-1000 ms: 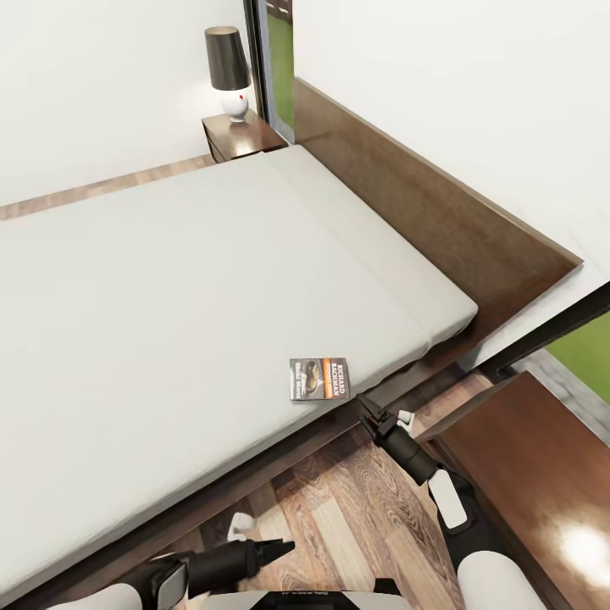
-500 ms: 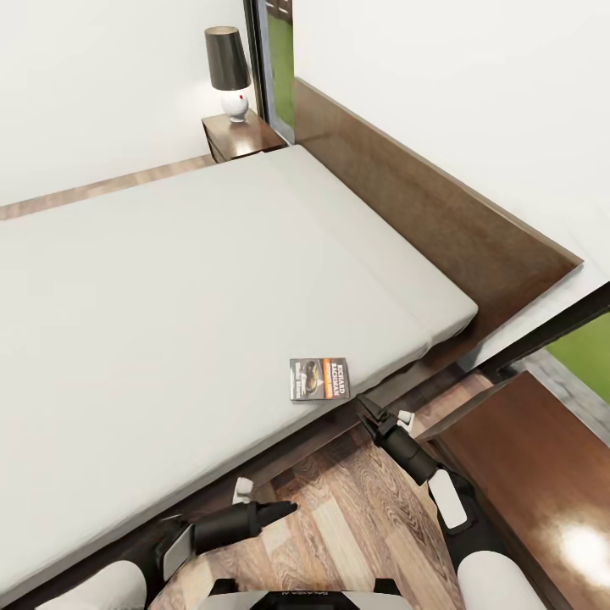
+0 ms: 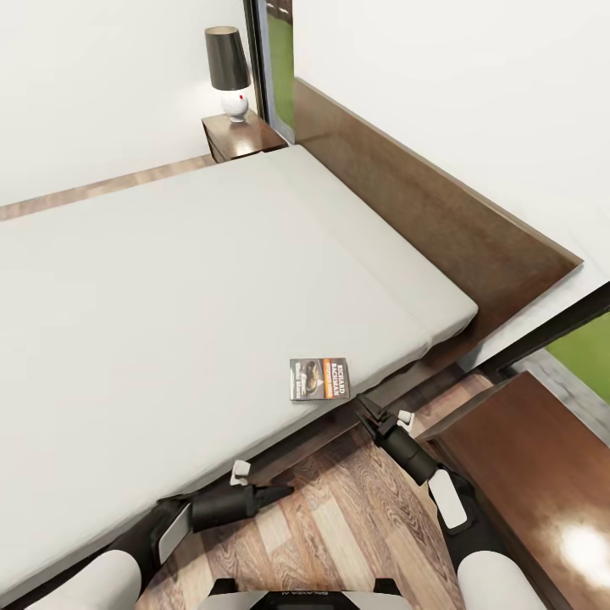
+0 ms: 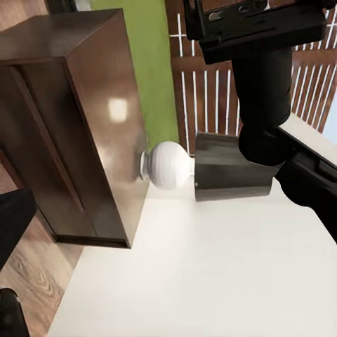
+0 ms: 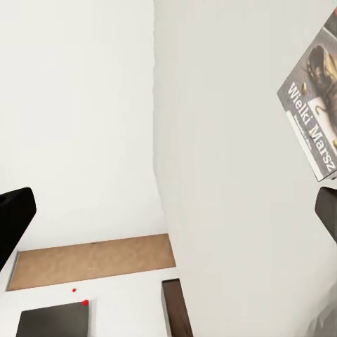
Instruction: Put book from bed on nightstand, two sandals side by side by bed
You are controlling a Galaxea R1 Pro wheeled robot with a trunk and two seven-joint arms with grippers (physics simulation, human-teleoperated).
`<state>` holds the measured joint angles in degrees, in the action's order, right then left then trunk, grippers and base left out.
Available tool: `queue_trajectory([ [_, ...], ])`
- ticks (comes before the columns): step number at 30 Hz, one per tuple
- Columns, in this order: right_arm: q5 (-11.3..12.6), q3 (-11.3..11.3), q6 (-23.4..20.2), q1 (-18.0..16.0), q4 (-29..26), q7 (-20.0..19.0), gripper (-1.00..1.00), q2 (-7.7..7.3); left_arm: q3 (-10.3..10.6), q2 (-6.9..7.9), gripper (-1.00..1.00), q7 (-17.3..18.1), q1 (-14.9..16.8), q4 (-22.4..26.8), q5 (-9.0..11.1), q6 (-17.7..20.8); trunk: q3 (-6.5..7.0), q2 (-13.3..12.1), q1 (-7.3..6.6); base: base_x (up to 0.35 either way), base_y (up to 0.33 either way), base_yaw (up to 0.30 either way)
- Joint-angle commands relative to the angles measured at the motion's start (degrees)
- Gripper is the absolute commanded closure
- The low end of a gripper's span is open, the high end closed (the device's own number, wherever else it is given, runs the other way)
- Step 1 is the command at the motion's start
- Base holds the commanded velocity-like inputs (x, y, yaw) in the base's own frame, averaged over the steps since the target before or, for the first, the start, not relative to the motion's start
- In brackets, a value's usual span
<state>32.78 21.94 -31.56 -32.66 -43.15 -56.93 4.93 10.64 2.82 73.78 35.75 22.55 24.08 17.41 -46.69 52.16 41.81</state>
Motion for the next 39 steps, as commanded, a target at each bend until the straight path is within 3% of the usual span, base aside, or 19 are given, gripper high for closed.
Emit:
queue_trajectory([
  [1,0.1,0.2,-0.4,0.0,0.0,-0.1,-1.0,0.06,0.4,0.15,-1.0,0.1,0.0,0.0,0.5,0.6,-0.03,0.0,0.01,0.038,0.0,0.0],
  [11,0.2,0.2,-0.4,0.0,0.0,-0.1,-1.0,0.05,0.3,0.28,-1.0,0.1,0.0,0.1,0.5,0.6,-0.03,0.0,0.01,0.12,0.0,0.0],
  [39,0.2,0.2,-0.4,0.0,0.0,-0.3,-1.0,-0.01,0.4,0.17,-1.0,0.0,0.0,0.1,0.5,0.6,-0.03,0.0,0.01,0.003,0.0,0.0],
])
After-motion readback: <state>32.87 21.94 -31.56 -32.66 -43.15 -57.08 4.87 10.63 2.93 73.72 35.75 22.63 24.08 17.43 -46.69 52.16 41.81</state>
